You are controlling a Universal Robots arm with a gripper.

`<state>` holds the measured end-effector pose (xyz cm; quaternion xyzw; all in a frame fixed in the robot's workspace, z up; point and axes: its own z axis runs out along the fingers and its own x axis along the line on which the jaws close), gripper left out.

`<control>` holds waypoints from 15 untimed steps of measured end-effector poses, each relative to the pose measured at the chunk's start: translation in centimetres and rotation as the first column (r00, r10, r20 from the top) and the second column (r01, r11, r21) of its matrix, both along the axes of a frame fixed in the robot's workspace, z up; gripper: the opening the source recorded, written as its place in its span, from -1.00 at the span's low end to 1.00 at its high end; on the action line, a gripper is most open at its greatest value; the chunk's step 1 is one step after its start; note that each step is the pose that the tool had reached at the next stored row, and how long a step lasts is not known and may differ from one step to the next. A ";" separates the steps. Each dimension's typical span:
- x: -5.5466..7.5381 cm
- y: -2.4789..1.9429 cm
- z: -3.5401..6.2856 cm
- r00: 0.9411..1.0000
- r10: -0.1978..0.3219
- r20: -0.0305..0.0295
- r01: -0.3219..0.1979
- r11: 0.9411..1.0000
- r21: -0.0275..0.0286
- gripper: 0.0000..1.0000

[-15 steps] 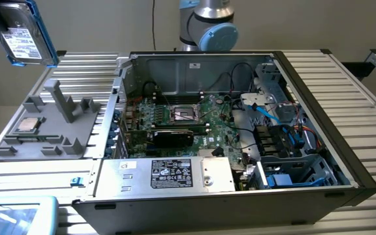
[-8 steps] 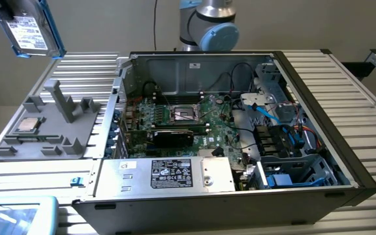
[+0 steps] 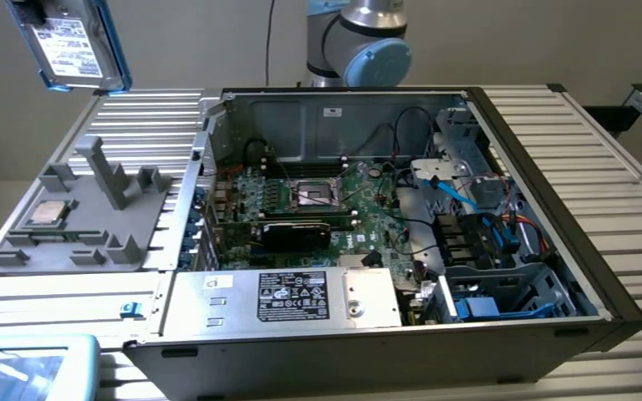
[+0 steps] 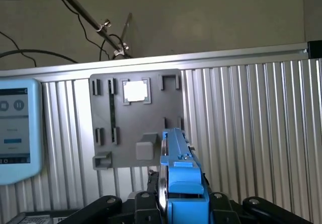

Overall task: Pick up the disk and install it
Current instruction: 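Pick up the disk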

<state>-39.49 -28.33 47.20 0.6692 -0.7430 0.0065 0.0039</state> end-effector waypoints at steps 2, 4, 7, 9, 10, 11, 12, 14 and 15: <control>0.7 -0.37 0.07 1.000 0.000 0.000 0.000 1.000 0.000 -0.25; 1.4 -0.80 0.12 1.000 0.000 0.000 0.000 1.000 0.000 -0.25; 2.5 -1.45 0.18 1.000 0.000 0.000 0.000 1.000 0.000 -0.25; 3.2 -1.89 0.23 1.000 0.000 -0.001 0.000 1.000 0.000 -0.25; 3.5 -2.12 0.26 1.000 0.000 -0.001 0.000 1.000 0.001 -0.25; 3.9 -2.34 0.30 1.000 0.000 -0.001 0.000 1.000 0.001 -0.25; 4.3 -2.55 0.34 1.000 0.000 -0.001 0.000 1.000 0.001 -0.25; 5.1 -2.92 0.48 1.000 0.000 -0.001 0.000 1.000 0.001 -0.25; 5.5 -3.10 0.56 1.000 0.000 -0.001 0.000 1.000 0.001 -0.25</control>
